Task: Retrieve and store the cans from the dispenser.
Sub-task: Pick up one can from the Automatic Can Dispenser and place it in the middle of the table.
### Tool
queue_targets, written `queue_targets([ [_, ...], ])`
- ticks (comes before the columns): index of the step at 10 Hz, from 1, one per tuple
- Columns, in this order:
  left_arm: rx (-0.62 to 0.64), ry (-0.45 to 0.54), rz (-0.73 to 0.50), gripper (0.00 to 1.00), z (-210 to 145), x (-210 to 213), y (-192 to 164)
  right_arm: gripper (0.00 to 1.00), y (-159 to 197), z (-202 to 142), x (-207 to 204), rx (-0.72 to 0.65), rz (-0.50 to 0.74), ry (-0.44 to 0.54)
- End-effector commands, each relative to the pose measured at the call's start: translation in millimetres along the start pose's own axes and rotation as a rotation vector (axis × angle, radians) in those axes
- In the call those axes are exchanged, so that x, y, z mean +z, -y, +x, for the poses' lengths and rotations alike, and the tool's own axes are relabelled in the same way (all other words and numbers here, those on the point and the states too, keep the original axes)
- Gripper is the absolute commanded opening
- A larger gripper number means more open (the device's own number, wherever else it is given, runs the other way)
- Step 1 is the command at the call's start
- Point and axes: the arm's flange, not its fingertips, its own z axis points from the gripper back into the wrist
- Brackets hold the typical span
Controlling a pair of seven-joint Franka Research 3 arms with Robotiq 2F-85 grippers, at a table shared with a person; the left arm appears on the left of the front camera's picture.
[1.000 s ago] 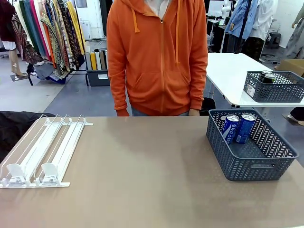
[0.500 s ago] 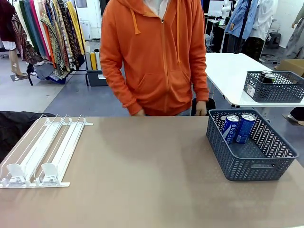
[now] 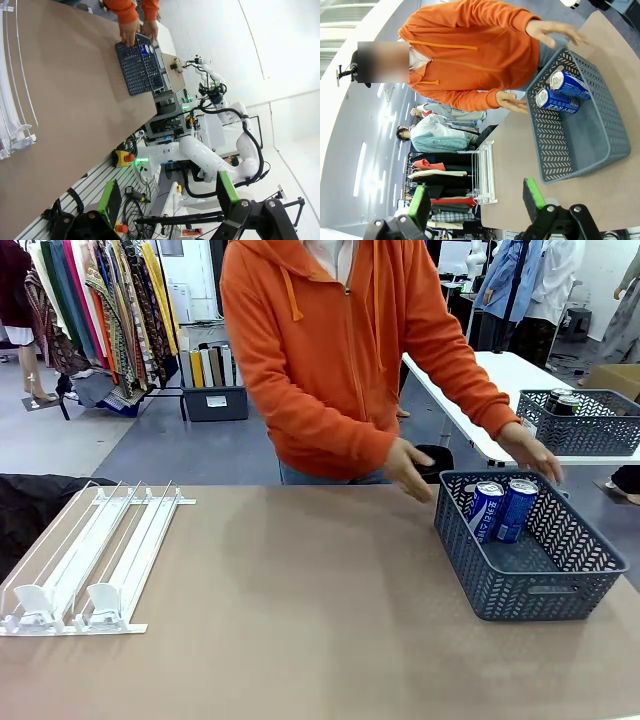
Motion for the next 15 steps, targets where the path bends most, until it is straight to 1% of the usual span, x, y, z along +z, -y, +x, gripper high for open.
queue_targets([
  [1, -0.019, 0.008, -0.019, 1.00, 0.3, -1.1, 0.4, 1.00, -1.6, 1.2, -1.4, 0.020, 0.035, 0.010],
  [15, -0.019, 0.008, -0.019, 1.00, 0.3, -1.1, 0.4, 1.00, -1.6, 1.2, -1.4, 0.020, 0.035, 0.010],
])
